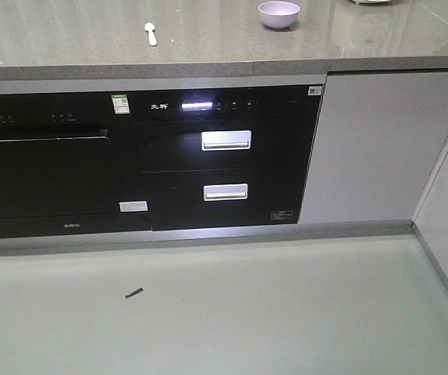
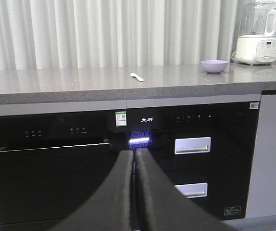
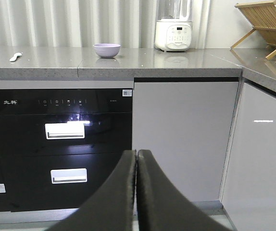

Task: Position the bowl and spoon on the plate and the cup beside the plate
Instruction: 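Drive closer and align the base with the spoon and lavender bowl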

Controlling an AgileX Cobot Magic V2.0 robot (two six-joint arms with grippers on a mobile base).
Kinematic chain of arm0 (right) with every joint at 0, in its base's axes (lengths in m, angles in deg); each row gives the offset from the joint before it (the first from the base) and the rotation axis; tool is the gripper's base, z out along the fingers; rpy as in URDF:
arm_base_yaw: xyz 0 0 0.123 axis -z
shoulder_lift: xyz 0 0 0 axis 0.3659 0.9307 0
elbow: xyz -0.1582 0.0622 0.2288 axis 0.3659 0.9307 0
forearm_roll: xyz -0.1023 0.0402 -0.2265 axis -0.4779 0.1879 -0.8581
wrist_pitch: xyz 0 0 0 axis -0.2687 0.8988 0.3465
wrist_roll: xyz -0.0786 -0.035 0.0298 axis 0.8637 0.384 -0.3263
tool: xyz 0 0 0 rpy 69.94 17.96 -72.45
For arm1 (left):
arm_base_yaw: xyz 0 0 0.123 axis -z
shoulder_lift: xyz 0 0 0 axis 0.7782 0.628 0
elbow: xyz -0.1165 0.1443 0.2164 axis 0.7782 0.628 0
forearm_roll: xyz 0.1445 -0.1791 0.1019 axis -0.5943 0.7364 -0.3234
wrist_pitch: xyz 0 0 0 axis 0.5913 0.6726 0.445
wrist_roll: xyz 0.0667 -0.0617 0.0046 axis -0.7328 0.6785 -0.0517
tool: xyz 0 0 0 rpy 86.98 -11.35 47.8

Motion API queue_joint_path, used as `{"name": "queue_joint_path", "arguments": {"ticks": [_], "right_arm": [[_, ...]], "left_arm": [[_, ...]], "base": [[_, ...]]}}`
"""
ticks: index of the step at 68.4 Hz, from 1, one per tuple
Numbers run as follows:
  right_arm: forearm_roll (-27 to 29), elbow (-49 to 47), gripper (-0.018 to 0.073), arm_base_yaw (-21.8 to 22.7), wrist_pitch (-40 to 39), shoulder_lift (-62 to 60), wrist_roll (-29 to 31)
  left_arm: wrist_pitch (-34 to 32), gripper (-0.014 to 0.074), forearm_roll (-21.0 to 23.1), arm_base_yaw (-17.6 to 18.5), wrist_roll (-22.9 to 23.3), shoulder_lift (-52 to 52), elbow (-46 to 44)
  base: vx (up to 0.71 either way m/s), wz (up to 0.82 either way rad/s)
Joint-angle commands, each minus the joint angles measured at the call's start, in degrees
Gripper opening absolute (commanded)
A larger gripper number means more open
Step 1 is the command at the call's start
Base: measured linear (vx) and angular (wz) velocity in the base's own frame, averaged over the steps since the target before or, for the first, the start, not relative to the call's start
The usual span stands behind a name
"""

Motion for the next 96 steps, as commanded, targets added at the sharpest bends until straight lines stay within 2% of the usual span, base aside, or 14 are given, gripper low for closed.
{"name": "queue_joint_path", "arguments": {"ticks": [1, 96], "right_arm": [[-0.38, 0.62, -0.0006, -0.06, -4.08, -0.25, 0.54], [-0.38, 0.62, -0.0006, -0.06, -4.08, -0.25, 0.54]], "left_arm": [[-4.51, -0.0006, 0.47, -0.05, 0.07, -0.82, -1.05], [-4.51, -0.0006, 0.47, -0.05, 0.07, -0.82, -1.05]], "base": [[0.12, 0.0], [0.15, -0.02]]}}
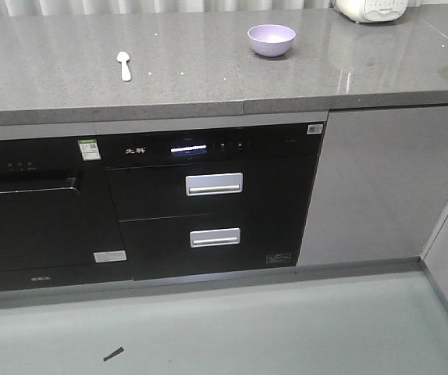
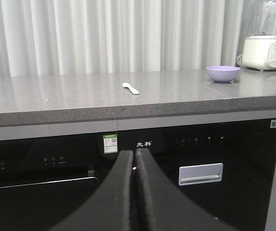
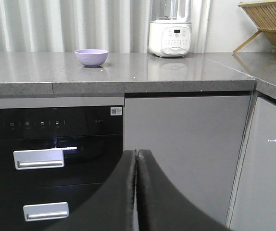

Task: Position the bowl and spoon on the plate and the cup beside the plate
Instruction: 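Drive closer and align the base with the spoon and lavender bowl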

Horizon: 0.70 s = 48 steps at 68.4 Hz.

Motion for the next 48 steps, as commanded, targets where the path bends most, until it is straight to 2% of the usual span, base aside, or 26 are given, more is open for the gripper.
{"name": "queue_joint_path", "arguments": {"ticks": [1, 48], "right_arm": [[-0.38, 0.62, -0.0006, -0.06, -4.08, -0.25, 0.54], [-0.38, 0.62, -0.0006, -0.06, -4.08, -0.25, 0.54]], "left_arm": [[-4.51, -0.0006, 0.47, -0.05, 0.07, -0.82, -1.05], [-4.51, -0.0006, 0.47, -0.05, 0.07, -0.82, -1.05]], "base": [[0.17, -0.03], [0.17, 0.02]]}}
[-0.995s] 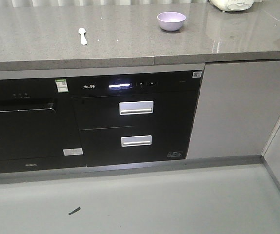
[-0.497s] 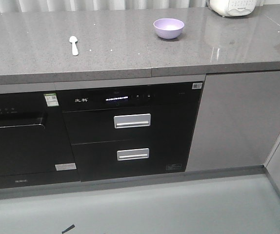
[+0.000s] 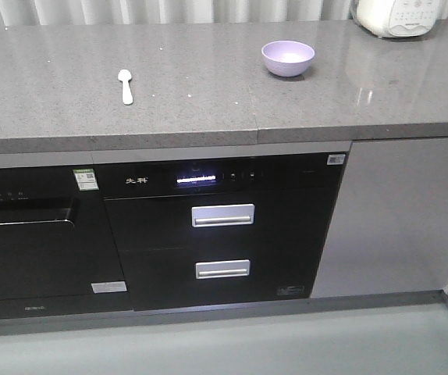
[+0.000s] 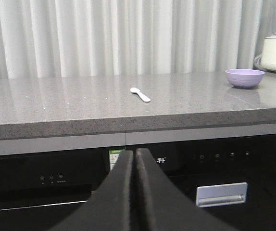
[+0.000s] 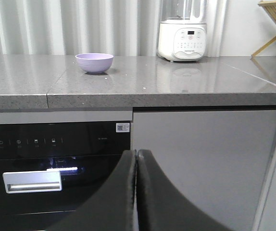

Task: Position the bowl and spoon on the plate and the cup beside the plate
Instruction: 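Drive closer and align the base with the spoon and lavender bowl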

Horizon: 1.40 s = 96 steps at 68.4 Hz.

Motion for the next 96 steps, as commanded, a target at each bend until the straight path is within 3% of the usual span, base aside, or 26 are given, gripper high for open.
{"name": "queue_joint_path", "arguments": {"ticks": [1, 96], "right_arm": [[-0.38, 0.62, -0.0006, -0.06, -4.08, -0.25, 0.54], [-0.38, 0.62, -0.0006, -0.06, -4.08, -0.25, 0.54]], "left_arm": [[-4.51, -0.0006, 0.47, -0.05, 0.07, -0.82, -1.05], [-4.51, -0.0006, 0.47, -0.05, 0.07, -0.82, -1.05]], "base": [[0.17, 0.1], [0.16, 0.06]]}}
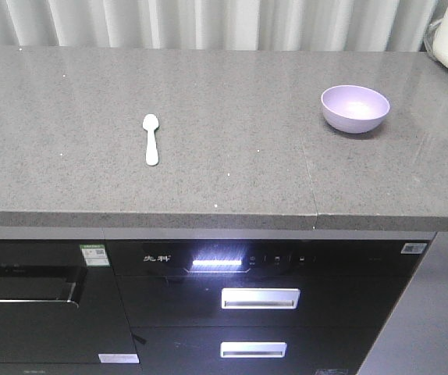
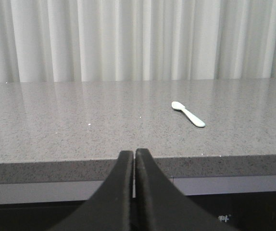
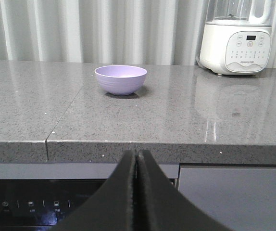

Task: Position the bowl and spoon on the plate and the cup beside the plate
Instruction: 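Drive closer and align the base with the spoon and lavender bowl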

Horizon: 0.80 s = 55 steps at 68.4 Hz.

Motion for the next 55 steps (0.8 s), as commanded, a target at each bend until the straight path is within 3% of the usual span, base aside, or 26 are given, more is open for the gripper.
{"name": "queue_joint_path", "arguments": {"ticks": [1, 55], "right_arm": [[-0.38, 0.62, -0.0006, -0.06, -4.08, -0.25, 0.54], [-0.38, 0.62, -0.0006, -0.06, -4.08, -0.25, 0.54]], "left_arm": [[-4.51, -0.0006, 0.47, -0.05, 0.07, -0.82, -1.05], [-4.51, -0.0006, 0.47, -0.05, 0.07, -0.82, -1.05]], "base": [[0.14, -0.02], [0.14, -0.02]]}}
